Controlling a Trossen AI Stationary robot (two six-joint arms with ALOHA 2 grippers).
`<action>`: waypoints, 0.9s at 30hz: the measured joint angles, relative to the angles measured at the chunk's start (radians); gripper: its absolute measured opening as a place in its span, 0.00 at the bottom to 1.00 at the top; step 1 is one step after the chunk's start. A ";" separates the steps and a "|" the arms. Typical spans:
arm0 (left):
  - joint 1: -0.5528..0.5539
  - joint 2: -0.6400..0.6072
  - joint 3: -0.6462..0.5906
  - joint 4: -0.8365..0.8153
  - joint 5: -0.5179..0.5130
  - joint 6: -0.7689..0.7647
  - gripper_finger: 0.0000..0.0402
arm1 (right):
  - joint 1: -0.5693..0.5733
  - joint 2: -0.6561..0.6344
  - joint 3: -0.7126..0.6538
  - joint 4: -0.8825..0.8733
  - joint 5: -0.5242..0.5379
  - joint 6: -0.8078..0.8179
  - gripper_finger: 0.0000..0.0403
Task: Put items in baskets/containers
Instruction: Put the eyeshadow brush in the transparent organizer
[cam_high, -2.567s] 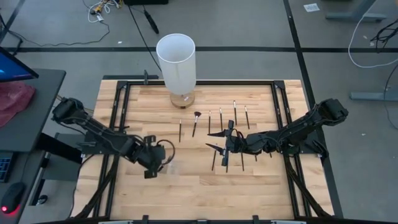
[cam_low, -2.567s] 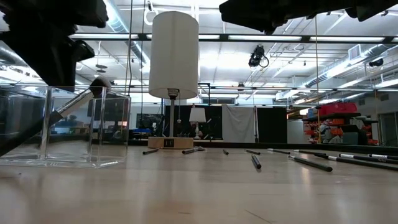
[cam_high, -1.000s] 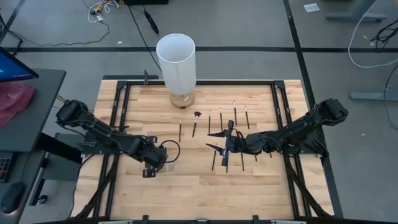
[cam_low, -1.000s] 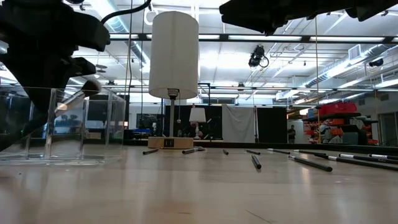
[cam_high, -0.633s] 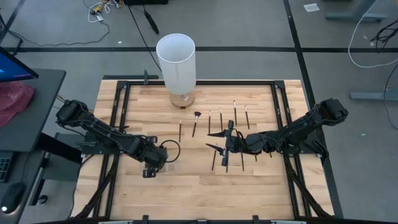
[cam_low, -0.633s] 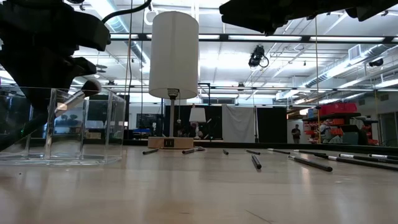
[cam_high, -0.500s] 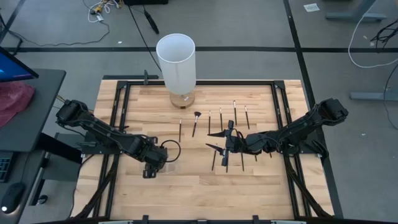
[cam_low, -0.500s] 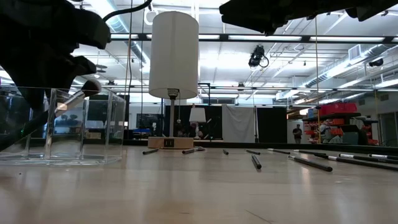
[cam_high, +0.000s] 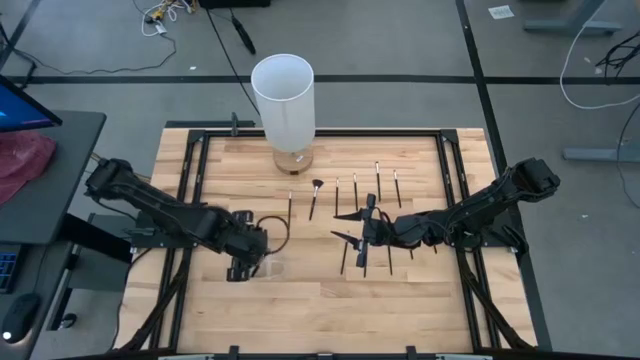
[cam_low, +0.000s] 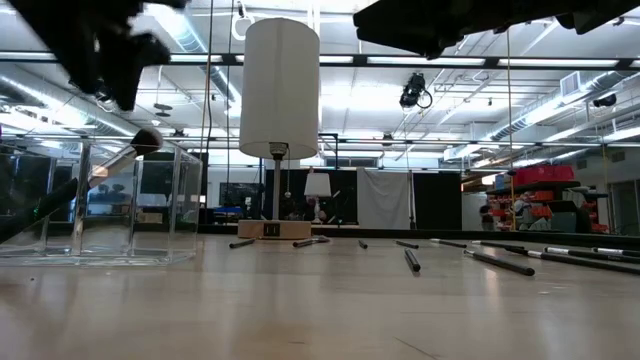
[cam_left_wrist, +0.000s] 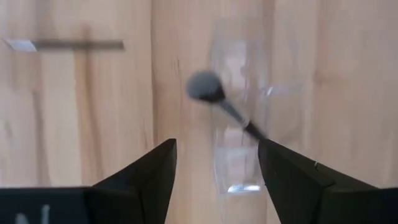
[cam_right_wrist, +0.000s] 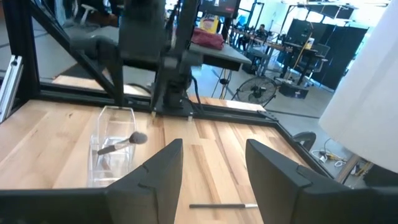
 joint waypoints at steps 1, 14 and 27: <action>0.000 -0.028 0.008 0.010 -0.017 0.012 0.58 | 0.000 0.000 0.000 -0.012 0.001 0.007 0.44; 0.058 -0.310 -0.253 0.650 -0.296 0.204 0.58 | -0.002 -0.084 0.001 -0.736 -0.044 0.518 0.44; 0.298 -0.309 -0.709 1.474 -0.322 0.225 0.58 | -0.195 -0.156 -0.084 -1.270 0.125 1.160 0.44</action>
